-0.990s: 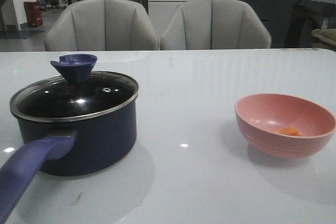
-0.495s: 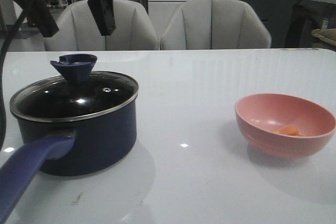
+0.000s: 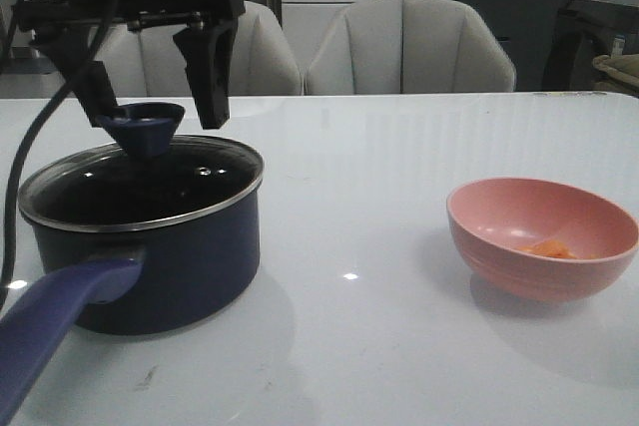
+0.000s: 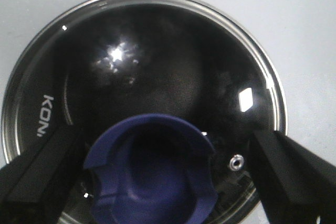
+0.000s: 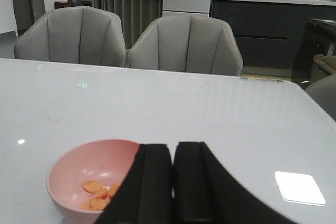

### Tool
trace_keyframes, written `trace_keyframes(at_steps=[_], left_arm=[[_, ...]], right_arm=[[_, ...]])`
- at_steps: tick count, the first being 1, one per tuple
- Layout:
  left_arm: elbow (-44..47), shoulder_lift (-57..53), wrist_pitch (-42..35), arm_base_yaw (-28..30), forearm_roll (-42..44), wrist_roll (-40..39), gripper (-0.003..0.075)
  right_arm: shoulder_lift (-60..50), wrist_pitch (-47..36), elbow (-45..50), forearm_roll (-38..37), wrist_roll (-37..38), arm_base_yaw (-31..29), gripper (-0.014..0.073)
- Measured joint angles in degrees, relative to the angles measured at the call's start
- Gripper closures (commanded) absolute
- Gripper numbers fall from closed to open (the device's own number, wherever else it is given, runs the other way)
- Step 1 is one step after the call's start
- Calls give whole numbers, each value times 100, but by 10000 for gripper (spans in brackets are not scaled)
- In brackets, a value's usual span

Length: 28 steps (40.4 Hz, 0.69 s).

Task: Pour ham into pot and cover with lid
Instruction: 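Lower the left gripper onto the purple lid knob and grasp it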

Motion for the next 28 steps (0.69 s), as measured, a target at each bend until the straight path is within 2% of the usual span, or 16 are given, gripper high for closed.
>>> trace_keyframes(at_steps=[9,12,16,23,28], left_arm=[[-12,177,9,0,21,-86,67],[-36,205,9,0,21,-96,104],[-36,219,22,0,43,-107,196],[-49,219,22,0,108,-107,426],[-49,219,22,0,100,-130,537]], right_arm=[[0,0,0,0,0,0,445],[0,0,0,0,0,0,445],[0,0,0,0,0,0,445],[0,0,0,0,0,0,445],[0,0,0,0,0,0,445]])
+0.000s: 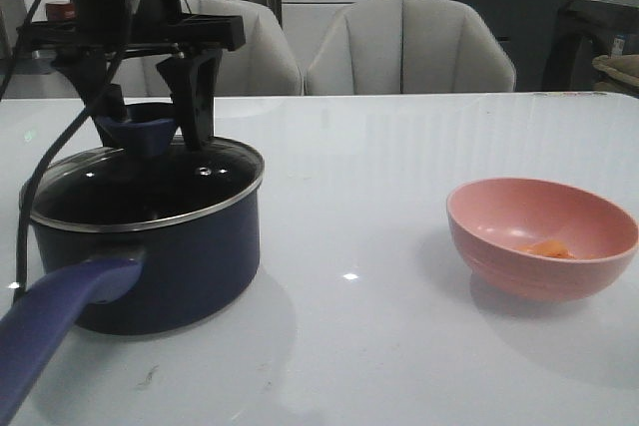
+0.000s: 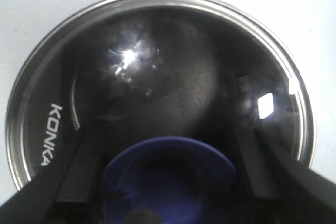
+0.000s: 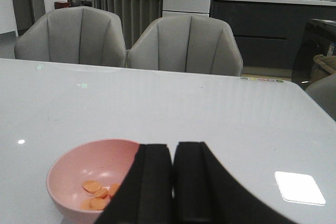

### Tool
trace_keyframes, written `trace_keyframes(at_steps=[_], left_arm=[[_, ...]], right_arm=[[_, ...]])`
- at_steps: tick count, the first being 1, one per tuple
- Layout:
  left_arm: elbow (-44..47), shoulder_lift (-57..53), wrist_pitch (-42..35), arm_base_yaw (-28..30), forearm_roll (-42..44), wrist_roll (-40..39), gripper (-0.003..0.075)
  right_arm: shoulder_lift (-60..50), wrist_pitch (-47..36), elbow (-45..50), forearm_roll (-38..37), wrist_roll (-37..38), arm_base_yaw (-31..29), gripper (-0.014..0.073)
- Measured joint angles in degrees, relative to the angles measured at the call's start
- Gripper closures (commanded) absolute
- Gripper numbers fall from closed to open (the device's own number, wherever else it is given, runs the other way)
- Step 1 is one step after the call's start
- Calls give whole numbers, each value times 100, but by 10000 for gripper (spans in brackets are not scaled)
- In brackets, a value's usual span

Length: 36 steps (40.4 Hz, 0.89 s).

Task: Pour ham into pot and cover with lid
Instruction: 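Lower the left gripper onto the purple lid knob and grasp it, then lift the glass lid off the saucepan with the left gripper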

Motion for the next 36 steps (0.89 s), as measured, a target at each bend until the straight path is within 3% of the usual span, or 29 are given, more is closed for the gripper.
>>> trace_keyframes(at_steps=[5,36], left_arm=[[-13,0,0,0,-7,-11,575],[-488,-18,30,-3,-131,117,575]], right_arm=[[0,0,0,0,0,0,445],[0,0,0,0,0,0,445]])
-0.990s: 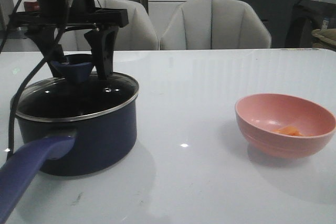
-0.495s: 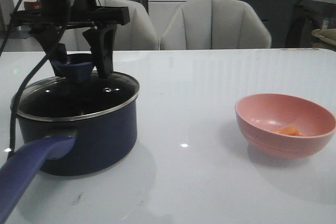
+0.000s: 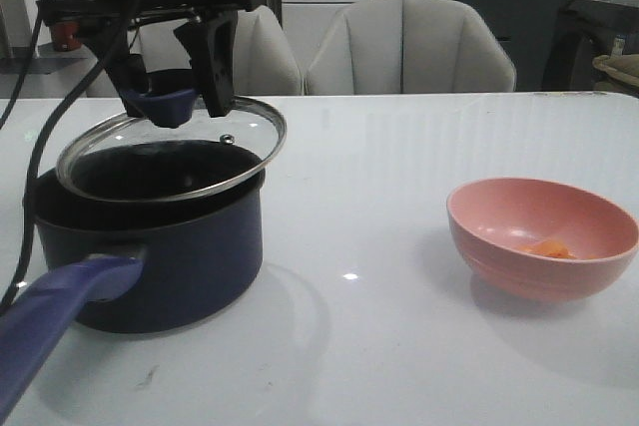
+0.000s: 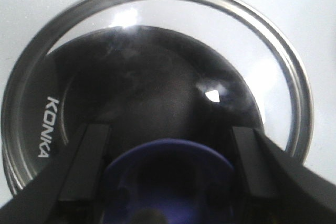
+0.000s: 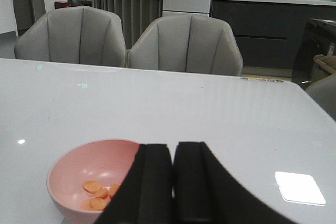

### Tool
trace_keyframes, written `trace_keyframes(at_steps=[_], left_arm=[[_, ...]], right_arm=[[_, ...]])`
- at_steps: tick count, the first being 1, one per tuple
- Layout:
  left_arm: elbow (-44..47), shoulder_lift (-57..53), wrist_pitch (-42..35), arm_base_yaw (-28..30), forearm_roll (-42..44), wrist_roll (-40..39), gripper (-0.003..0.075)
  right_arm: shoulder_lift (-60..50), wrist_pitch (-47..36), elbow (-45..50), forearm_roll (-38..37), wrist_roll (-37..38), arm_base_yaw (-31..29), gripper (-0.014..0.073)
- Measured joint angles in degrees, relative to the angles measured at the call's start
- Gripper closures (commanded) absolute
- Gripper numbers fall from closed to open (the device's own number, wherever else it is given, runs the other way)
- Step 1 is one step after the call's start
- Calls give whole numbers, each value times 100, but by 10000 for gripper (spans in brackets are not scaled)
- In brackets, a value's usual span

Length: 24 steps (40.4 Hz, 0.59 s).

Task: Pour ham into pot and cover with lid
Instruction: 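Lift the glass lid off the saucepan with the left gripper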

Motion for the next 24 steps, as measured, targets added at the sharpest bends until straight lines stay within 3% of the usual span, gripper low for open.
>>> trace_keyframes(at_steps=[11,24], left_arm=[[92,-427,10,476,-27,276,575],[1177,-1162,10,2251,34,822,575]], right_arm=[[0,0,0,0,0,0,445],[0,0,0,0,0,0,445]])
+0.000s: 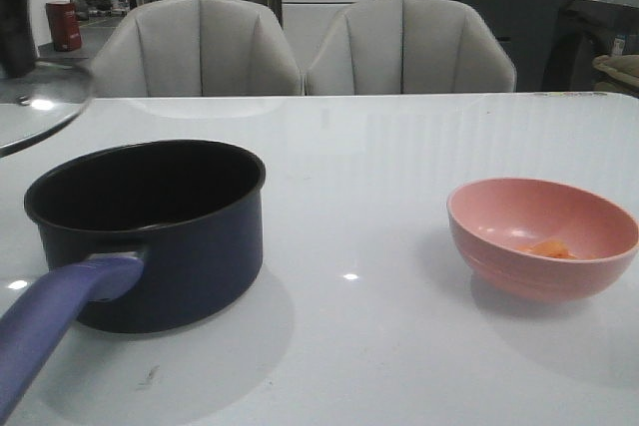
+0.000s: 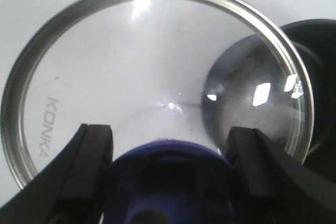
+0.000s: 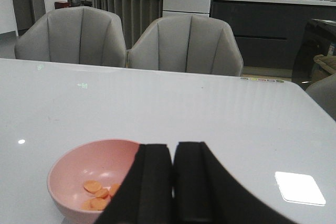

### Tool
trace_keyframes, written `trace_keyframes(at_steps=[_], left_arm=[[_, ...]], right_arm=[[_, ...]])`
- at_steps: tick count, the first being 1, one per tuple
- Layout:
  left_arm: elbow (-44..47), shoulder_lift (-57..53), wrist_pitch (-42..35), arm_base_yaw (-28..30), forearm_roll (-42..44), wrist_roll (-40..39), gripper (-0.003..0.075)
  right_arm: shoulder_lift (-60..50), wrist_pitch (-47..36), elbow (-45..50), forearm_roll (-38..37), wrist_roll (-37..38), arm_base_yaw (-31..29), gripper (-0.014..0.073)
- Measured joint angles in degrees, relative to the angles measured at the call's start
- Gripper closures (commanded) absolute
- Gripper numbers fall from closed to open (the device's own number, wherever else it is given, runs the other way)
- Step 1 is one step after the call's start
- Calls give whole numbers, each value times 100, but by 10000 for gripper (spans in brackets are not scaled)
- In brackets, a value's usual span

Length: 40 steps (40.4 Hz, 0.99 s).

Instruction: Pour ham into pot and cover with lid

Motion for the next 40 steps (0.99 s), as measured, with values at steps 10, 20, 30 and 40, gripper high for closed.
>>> trace_keyframes(at_steps=[10,20,30,40], left_arm=[[675,-10,-47,1019,48,352,575],[1043,191,-603,1246,48,511,573],[1065,868,-1002,1225,-14,518,573],[1069,1268,-1185,1225,-73,546,547]], right_arm=[[0,0,0,0,0,0,445],[0,0,0,0,0,0,445],[0,0,0,0,0,0,445],[0,0,0,0,0,0,445]])
